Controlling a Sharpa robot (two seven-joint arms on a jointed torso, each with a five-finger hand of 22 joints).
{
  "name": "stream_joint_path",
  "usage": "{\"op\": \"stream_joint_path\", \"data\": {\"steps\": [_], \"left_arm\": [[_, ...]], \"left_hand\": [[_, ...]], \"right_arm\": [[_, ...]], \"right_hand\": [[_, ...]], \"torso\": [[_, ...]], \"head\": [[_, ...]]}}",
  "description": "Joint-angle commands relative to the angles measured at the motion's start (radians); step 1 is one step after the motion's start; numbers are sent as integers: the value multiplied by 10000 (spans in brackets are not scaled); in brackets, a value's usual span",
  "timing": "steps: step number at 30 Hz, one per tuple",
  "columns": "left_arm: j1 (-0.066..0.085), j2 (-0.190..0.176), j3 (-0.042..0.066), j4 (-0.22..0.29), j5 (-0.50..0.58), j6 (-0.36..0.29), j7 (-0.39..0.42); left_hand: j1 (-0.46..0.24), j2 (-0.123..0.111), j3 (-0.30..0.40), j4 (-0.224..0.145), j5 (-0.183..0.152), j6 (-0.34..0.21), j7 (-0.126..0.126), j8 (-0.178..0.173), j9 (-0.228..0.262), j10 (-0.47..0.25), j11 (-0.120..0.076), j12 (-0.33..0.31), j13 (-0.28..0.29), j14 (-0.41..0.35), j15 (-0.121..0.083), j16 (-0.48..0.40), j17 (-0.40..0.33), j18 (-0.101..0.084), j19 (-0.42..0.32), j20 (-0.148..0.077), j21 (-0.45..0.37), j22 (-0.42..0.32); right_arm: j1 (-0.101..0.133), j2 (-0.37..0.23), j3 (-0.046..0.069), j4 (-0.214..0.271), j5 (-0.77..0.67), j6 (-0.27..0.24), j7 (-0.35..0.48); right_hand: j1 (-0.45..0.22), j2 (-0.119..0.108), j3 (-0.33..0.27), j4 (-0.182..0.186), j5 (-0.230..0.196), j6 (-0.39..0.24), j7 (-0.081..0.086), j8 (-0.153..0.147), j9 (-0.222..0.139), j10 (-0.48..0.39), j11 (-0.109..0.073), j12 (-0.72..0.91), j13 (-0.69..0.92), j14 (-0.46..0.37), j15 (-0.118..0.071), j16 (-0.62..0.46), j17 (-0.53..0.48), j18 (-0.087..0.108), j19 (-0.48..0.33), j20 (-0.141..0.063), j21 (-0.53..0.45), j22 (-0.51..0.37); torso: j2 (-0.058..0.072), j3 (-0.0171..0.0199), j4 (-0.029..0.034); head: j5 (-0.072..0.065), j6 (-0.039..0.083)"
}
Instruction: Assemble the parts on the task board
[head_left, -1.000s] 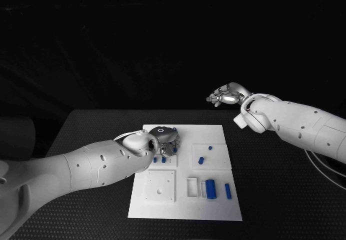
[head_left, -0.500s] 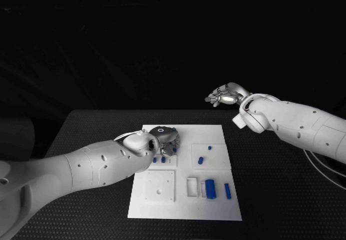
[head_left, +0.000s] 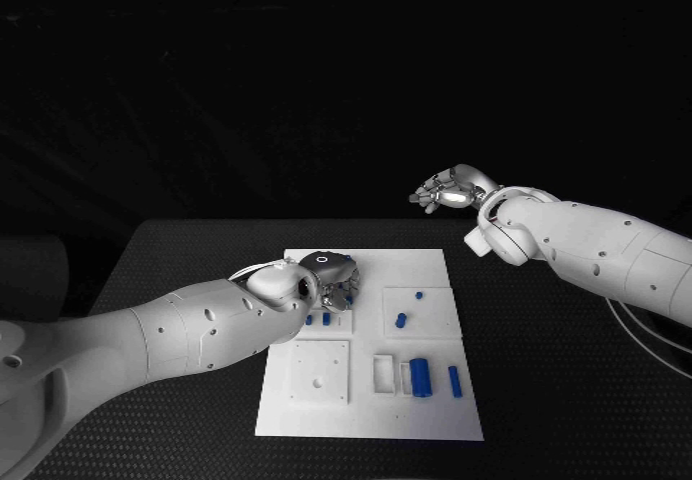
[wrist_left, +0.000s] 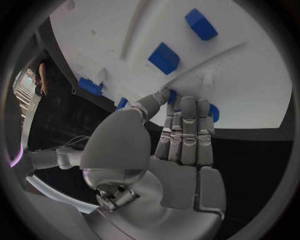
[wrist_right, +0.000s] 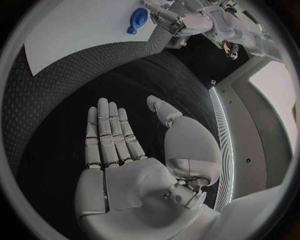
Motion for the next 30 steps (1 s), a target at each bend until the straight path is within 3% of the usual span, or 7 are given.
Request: {"op": "stream_joint_path", "data": {"steps": [1, 10, 11, 12, 30], "left_arm": [[-74, 30, -42, 13, -23, 304, 101], [-77, 18, -42, 16, -59, 97, 128], [-77, 18, -42, 14, -59, 80, 138], [-77, 18, -42, 12, -60, 45, 146], [-79, -186, -40, 181, 180, -730, 473]], "left_hand": [[-1, 136, 3, -80, 46, 124, -8, 71, 6, 123, -25, 67, 26, 32, -37, 63, 5, 131, 94, -158, 50, 230], [196, 467, 165, -347, 24, 623, -185, 292, 32, 589, -206, 269, 70, 159, -217, 224, -67, 103, 221, -282, 144, 214], [271, 424, 383, -325, -261, 656, -198, 288, 11, 622, -225, 270, 64, 192, -223, 231, -103, 89, 261, -301, 139, 197], [262, 371, 512, -279, -276, 692, -207, 288, -4, 651, -230, 270, 59, 231, -236, 249, -130, 80, 308, -325, 153, 200], [233, 308, 709, -269, -266, 827, -256, 326, -20, 800, -292, 294, 72, 422, -298, 314, -213, 81, 493, -413, 220, 205]], "right_arm": [[-2, 8, 7, 18, -1, 114, 80], [-2, 2, 7, 18, -1, 125, 87], [-2, 2, 7, 22, -1, 125, 87], [-2, 2, 7, 21, -1, 122, 87], [-2, -10, 7, 22, -1, 131, 97]], "right_hand": [[-42, 33, -14, -63, 65, -52, 101, 32, -11, 49, -2, -40, -4, 26, 47, -36, 14, 68, 40, 38, -54, 10], [-43, 32, -16, -65, 65, -53, 101, 34, -13, 50, -2, -40, -4, 26, 47, -38, 15, 68, 41, 38, -60, 15], [-43, 32, -16, -66, 65, -53, 101, 34, -13, 50, -2, -40, -4, 26, 48, -38, 16, 69, 41, 38, -60, 15], [-43, 32, -16, -66, 65, -53, 101, 34, -13, 50, -2, -40, -4, 25, 48, -38, 16, 69, 41, 39, -61, 16], [-42, 36, -18, -70, 67, -52, 100, 38, -16, 51, -2, -40, -3, 25, 48, -42, 19, 70, 43, 40, -71, 24]], "torso": [[-4, 1, 6], [0, 1, 9], [-1, 1, 10], [0, 0, 11], [-2, -6, 9]], "head": [[0, -7], [-4, -6], [-2, -10], [-2, -13], [12, 33]]}}
